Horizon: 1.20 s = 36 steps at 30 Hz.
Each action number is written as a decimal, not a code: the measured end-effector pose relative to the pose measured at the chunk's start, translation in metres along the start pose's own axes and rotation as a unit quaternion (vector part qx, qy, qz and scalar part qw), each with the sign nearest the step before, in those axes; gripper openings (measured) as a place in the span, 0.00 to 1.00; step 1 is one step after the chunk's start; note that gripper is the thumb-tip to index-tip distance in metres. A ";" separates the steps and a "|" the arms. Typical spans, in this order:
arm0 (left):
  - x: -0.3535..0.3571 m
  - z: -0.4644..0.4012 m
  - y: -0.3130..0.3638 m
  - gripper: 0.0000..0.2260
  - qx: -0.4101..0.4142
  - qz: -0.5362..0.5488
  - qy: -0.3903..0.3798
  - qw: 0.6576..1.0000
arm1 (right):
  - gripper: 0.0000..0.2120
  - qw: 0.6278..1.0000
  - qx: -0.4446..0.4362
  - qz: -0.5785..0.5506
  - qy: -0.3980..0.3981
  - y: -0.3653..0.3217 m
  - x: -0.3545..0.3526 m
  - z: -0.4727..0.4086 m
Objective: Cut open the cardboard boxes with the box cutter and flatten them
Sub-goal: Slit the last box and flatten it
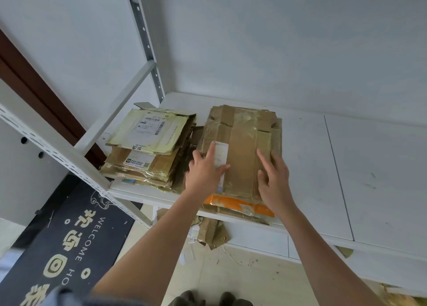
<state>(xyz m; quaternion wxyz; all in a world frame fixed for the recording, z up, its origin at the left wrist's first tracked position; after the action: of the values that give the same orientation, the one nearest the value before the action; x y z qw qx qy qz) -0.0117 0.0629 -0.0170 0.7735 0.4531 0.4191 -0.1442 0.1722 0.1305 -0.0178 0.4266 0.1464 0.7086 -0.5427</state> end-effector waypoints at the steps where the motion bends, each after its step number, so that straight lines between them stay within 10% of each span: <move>1: 0.001 -0.002 -0.001 0.35 -0.013 -0.015 -0.006 1.000 | 0.24 0.999 0.010 0.044 -0.024 0.004 0.003 0.000; 8: -0.008 -0.004 0.006 0.34 -0.022 -0.123 0.004 0.992 | 0.22 0.979 0.026 0.195 -0.060 -0.007 -0.016 -0.013; 17: -0.141 0.008 -0.028 0.13 0.132 -0.008 0.331 0.934 | 0.18 0.990 -0.008 0.137 -0.013 -0.084 -0.030 -0.028; 24: -0.146 -0.035 -0.129 0.27 -0.105 -0.092 0.120 0.983 | 0.23 0.981 -0.128 -0.007 -0.148 -0.185 0.070 -0.033; 36: -0.106 -0.052 -0.201 0.32 -0.136 0.001 0.009 0.991 | 0.22 0.984 -0.002 0.036 -0.174 -0.189 0.155 -0.029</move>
<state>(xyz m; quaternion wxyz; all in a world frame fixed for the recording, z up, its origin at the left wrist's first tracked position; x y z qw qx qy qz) -0.2241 -0.0210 -0.0632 0.8241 0.3455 0.4416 -0.0807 -0.0592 0.0477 -0.0129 0.5629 0.0737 0.6191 -0.5426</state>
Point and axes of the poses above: each hand's wrist, its own z-axis away from the middle knuckle, its own x-axis out of the palm, y = z × x, the point moved 6 cm from there along -z, towards the middle knuckle, and after that the axes turned 2 degrees about z, right-handed, at the moved point
